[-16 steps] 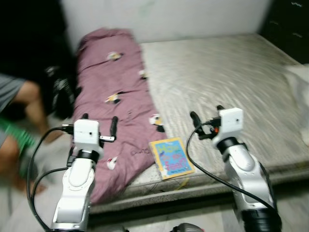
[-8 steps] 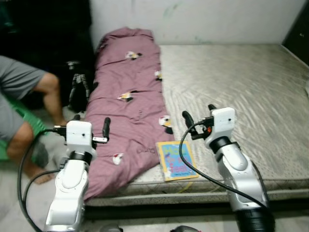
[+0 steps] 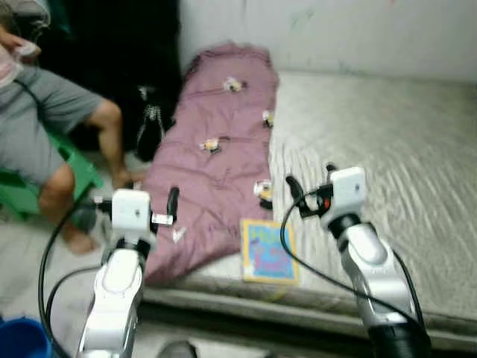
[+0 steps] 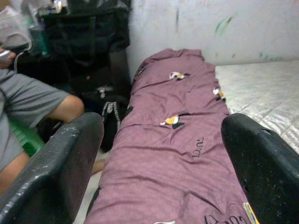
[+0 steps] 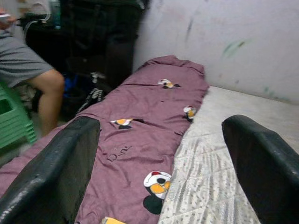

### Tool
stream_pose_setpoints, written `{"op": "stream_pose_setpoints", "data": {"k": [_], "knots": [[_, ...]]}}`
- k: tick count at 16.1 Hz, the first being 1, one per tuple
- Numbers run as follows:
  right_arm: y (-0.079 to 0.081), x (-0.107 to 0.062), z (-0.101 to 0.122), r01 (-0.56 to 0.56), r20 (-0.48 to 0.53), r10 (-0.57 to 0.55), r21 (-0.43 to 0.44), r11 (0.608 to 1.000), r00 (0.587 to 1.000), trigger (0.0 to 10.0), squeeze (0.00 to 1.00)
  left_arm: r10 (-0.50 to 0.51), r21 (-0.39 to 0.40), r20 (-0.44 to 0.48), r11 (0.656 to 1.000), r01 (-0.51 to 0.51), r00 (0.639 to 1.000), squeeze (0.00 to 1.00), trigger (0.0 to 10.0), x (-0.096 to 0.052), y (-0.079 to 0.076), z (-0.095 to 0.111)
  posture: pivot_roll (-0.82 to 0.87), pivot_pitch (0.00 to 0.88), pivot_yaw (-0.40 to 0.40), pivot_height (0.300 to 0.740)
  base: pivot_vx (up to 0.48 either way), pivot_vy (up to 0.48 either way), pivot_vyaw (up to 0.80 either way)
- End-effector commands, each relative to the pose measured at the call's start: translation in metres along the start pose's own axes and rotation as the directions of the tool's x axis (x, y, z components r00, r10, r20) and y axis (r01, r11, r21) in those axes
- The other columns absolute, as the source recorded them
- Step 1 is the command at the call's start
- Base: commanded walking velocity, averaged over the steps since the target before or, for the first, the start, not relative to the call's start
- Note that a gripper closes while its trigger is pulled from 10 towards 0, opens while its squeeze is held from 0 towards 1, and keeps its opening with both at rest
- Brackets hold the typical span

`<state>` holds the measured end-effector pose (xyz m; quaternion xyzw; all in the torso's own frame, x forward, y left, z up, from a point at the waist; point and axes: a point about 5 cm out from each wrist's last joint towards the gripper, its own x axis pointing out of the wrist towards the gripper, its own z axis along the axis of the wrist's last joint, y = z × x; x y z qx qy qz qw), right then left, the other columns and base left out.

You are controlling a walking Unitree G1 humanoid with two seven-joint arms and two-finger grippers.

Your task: Clean up the room

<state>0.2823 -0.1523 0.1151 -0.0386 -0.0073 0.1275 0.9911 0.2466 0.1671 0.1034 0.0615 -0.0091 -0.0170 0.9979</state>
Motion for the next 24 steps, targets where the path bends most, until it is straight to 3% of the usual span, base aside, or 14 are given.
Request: {"op": "stream_pose_setpoints", "data": {"k": [1,24], "knots": [[-0.0008,0.0009,0.0015,0.008,0.004,-0.008,0.000,1.000,1.000,10.0,0.00,-0.004,0.008,0.006,1.000,0.004,1.000,0.00,10.0,0.0020,0.0012,0.0023,-0.02,0.000,-0.014,0.740,0.000,-0.480,0.00],[-0.0045,0.0028,0.0012,0.042,0.003,-0.042,0.015,0.999,0.999,10.0,0.00,-0.010,0.005,0.009,1.000,0.010,1.000,0.00,10.0,0.0029,-0.0001,0.0012,-0.03,0.000,-0.015,0.740,0.000,-0.480,0.00]]}}
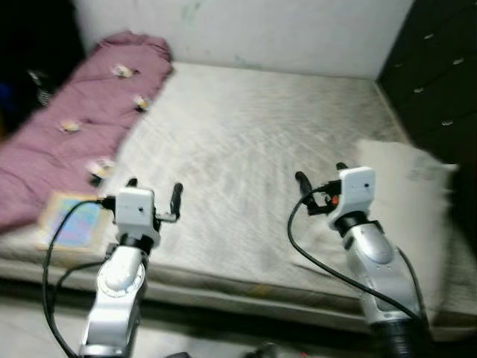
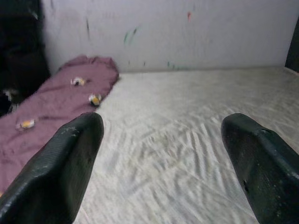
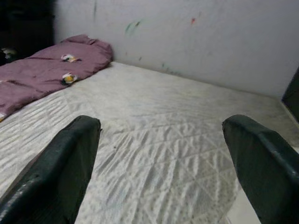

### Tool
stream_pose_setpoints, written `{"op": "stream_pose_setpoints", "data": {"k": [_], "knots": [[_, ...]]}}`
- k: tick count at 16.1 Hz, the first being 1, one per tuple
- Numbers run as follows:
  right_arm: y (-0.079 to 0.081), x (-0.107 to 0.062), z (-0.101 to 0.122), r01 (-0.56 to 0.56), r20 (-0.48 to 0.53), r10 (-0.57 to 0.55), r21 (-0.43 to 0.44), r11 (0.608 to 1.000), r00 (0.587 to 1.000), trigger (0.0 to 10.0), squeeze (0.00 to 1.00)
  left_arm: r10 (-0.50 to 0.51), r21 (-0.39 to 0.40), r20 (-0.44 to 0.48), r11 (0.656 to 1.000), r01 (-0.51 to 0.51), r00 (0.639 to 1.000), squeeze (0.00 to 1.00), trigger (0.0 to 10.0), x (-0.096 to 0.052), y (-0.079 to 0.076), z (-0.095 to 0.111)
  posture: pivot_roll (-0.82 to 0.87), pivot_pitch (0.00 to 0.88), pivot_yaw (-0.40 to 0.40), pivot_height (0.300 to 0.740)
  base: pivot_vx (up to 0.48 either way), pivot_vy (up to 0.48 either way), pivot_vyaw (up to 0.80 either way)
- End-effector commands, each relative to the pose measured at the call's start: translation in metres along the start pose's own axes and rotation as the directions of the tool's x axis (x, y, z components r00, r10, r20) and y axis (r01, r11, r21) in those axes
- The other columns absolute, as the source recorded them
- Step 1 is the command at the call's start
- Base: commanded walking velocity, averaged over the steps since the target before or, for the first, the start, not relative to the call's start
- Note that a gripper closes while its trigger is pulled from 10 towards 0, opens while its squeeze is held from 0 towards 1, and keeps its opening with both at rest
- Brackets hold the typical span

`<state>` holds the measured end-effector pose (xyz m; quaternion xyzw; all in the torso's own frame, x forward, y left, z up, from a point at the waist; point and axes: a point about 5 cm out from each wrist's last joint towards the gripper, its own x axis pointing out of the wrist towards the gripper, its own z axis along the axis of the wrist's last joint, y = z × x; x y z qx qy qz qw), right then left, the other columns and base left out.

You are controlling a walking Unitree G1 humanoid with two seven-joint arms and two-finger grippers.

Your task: Clean up the room

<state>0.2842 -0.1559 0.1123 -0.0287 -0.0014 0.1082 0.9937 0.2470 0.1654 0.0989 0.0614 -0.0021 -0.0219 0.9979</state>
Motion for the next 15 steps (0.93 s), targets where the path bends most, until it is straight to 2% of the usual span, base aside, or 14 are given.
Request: {"op": "stream_pose_setpoints", "data": {"k": [1,9,11,12,15], "knots": [[-0.0008,0.0019,0.0043,0.004,0.014,-0.004,-0.005,1.000,1.000,10.0,0.00,0.001,0.006,0.022,1.000,-0.001,1.000,0.00,10.0,0.0025,0.0021,0.0056,-0.03,0.000,-0.015,0.740,0.000,-0.480,0.00],[-0.0016,0.0021,0.0028,0.013,0.011,-0.013,-0.009,1.000,1.000,10.0,0.00,0.004,0.014,0.024,1.000,-0.004,1.000,0.00,10.0,0.0022,0.0026,0.0053,-0.02,0.000,-0.012,0.740,0.000,-0.480,0.00],[-0.0020,0.0021,0.0029,0.014,0.012,-0.014,-0.011,1.000,1.000,10.0,0.00,0.018,0.032,0.030,0.999,-0.019,0.999,0.00,10.0,0.0038,0.0022,0.0061,-0.03,0.000,-0.012,0.740,0.000,-0.240,0.00],[-0.0021,0.0025,0.0032,0.013,0.012,-0.013,-0.013,1.000,1.000,10.0,0.00,0.011,0.008,0.033,1.000,-0.011,0.999,0.00,10.0,0.0046,0.0012,0.0065,-0.02,0.000,-0.012,0.740,0.000,0.000,0.00],[-0.0023,0.0058,0.0077,0.020,0.022,-0.019,-0.019,1.000,1.000,10.0,0.00,0.018,-0.001,0.046,1.000,-0.018,0.999,0.00,10.0,0.0099,0.0043,0.0101,-0.03,0.000,-0.009,0.740,0.000,0.000,0.00]]}}
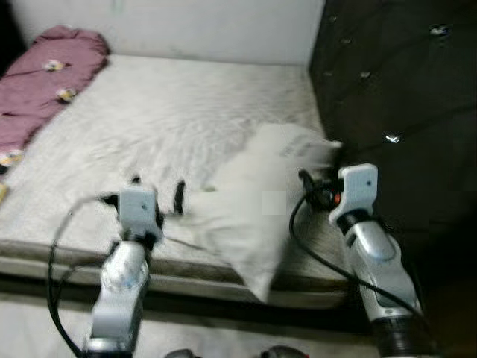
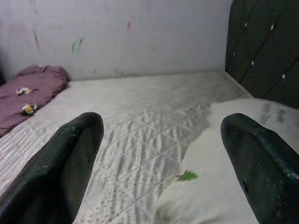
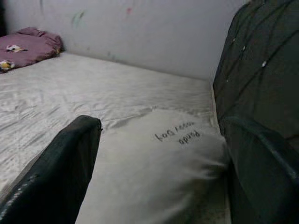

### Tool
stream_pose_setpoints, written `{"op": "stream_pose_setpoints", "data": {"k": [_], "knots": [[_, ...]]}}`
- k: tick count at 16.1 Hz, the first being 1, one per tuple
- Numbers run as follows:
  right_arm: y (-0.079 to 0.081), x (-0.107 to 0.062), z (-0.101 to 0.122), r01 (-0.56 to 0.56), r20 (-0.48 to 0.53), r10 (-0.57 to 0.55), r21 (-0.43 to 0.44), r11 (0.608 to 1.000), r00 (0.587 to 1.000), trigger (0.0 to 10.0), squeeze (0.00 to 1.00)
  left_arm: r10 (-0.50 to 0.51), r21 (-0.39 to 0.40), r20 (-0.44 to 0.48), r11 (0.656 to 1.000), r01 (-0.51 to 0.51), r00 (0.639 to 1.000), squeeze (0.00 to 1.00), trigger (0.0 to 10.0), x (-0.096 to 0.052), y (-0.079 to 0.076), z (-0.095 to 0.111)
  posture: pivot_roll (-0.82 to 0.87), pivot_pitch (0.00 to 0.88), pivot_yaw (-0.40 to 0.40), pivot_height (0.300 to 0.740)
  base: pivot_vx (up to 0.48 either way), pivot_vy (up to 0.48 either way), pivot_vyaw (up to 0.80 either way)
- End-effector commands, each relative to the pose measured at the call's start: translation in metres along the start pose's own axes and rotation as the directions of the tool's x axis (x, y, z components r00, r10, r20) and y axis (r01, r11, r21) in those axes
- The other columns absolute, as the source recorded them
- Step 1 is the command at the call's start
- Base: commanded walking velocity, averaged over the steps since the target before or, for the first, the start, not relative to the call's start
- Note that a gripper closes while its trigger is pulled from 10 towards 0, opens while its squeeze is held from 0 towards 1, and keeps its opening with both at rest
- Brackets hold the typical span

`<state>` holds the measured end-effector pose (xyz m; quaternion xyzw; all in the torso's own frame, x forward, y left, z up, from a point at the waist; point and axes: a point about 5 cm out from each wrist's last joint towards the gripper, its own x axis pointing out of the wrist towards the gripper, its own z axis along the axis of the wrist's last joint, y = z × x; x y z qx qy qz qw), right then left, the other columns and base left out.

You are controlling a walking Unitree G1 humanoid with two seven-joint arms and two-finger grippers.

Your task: Clean up the room

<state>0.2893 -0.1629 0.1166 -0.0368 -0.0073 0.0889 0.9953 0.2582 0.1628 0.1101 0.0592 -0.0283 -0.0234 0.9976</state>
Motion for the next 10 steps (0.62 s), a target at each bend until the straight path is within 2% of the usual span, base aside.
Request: {"op": "stream_pose_setpoints", "data": {"k": [1,5,7,10], "knots": [[0.005,0.001,0.004,-0.012,0.014,0.012,0.003,1.000,1.000,10.0,0.00,0.015,0.003,-0.002,1.000,-0.015,1.000,0.00,10.0,-0.001,0.006,0.000,-0.03,0.000,-0.006,0.740,0.000,0.000,0.00],[0.010,-0.007,-0.003,-0.004,-0.008,0.004,0.030,1.000,1.000,10.0,0.00,-0.008,0.018,0.004,1.000,0.008,1.000,0.00,10.0,-0.002,0.006,0.001,-0.03,0.000,0.006,0.740,0.000,0.000,0.00],[0.012,-0.008,-0.005,-0.006,-0.013,0.007,0.037,0.999,1.000,10.0,0.00,-0.042,-0.013,0.009,0.999,0.042,0.999,0.00,10.0,-0.004,0.002,0.002,-0.03,0.000,0.003,0.740,0.000,0.000,0.00],[0.010,-0.006,-0.006,-0.005,-0.018,0.005,0.033,0.999,1.000,10.0,0.00,-0.052,-0.022,0.002,0.998,0.052,0.999,0.00,10.0,-0.008,0.000,-0.001,-0.03,0.000,-0.004,0.740,0.322,0.000,0.00]]}}
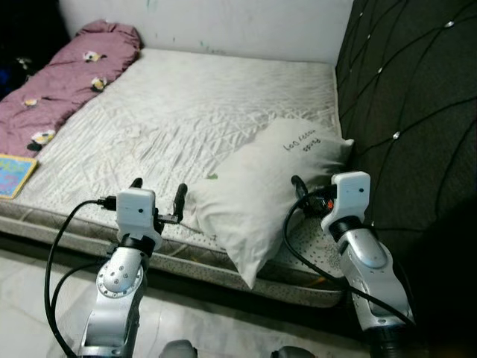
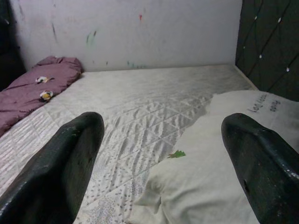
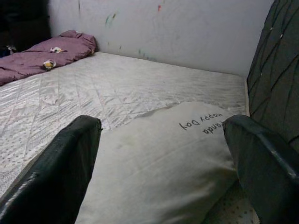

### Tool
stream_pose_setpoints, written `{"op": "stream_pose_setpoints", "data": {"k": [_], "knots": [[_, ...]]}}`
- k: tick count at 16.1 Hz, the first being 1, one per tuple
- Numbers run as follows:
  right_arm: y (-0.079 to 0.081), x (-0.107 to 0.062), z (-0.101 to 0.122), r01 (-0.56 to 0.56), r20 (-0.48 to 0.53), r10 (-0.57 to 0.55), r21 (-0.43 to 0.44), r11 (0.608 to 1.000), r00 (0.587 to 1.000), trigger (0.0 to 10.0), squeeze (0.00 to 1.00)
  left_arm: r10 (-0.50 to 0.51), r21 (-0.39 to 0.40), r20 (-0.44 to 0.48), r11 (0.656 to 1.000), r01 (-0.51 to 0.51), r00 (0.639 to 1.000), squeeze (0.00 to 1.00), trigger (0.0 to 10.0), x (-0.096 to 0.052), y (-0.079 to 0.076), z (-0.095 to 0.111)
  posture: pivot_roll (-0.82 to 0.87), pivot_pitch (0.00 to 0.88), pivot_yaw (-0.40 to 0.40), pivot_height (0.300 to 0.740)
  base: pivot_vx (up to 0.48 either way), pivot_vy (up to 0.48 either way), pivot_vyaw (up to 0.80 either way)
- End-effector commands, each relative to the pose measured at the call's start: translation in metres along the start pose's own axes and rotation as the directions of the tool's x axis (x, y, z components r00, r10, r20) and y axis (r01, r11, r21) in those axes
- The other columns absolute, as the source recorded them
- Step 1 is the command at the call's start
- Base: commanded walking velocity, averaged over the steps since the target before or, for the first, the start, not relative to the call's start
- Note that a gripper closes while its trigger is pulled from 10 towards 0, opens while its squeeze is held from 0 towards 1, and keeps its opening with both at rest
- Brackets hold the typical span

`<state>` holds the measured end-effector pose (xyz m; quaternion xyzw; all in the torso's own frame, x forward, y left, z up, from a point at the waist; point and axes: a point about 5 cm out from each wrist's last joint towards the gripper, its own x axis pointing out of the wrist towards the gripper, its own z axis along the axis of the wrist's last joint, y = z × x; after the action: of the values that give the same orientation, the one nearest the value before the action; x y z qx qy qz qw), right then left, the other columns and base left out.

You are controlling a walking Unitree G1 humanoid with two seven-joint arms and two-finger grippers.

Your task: Clean up the room

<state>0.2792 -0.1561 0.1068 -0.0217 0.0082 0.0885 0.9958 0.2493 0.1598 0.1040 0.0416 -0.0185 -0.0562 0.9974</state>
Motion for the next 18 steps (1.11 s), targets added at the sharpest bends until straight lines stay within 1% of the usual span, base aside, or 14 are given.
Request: {"op": "stream_pose_setpoints", "data": {"k": [1,6,9,12,18], "knots": [[0.0004,0.0038,0.0035,-0.006,0.010,0.006,-0.001,1.000,1.000,10.0,0.00,0.016,0.014,0.014,1.000,-0.017,1.000,0.00,10.0,0.0006,0.0044,0.0036,-0.03,0.000,-0.006,0.740,0.304,0.000,0.00],[0.0005,0.0044,0.0046,-0.009,0.010,0.009,-0.001,1.000,1.000,10.0,0.00,0.005,-0.002,0.011,1.000,-0.005,1.000,0.00,10.0,0.0012,0.0026,0.0031,-0.03,0.000,-0.006,0.740,0.301,0.000,0.00],[0.0005,0.0041,0.0041,-0.010,0.008,0.010,-0.002,1.000,1.000,10.0,0.00,0.006,-0.001,0.007,1.000,-0.006,1.000,0.00,10.0,0.0021,0.0019,0.0027,-0.03,0.000,-0.006,0.740,0.281,0.000,-0.72],[0.0001,0.0048,0.0043,-0.009,0.009,0.009,-0.002,1.000,1.000,10.0,0.00,0.034,0.007,-0.007,0.999,-0.034,0.999,0.00,10.0,0.0028,0.0025,0.0006,-0.03,0.000,-0.009,0.740,0.000,0.000,0.00],[0.0000,0.0057,0.0038,-0.008,0.003,0.008,-0.003,1.000,1.000,10.0,0.00,0.039,0.002,-0.014,0.999,-0.039,0.999,0.00,10.0,0.0029,0.0034,-0.0001,-0.03,0.000,-0.012,0.740,0.000,0.000,0.00]]}}
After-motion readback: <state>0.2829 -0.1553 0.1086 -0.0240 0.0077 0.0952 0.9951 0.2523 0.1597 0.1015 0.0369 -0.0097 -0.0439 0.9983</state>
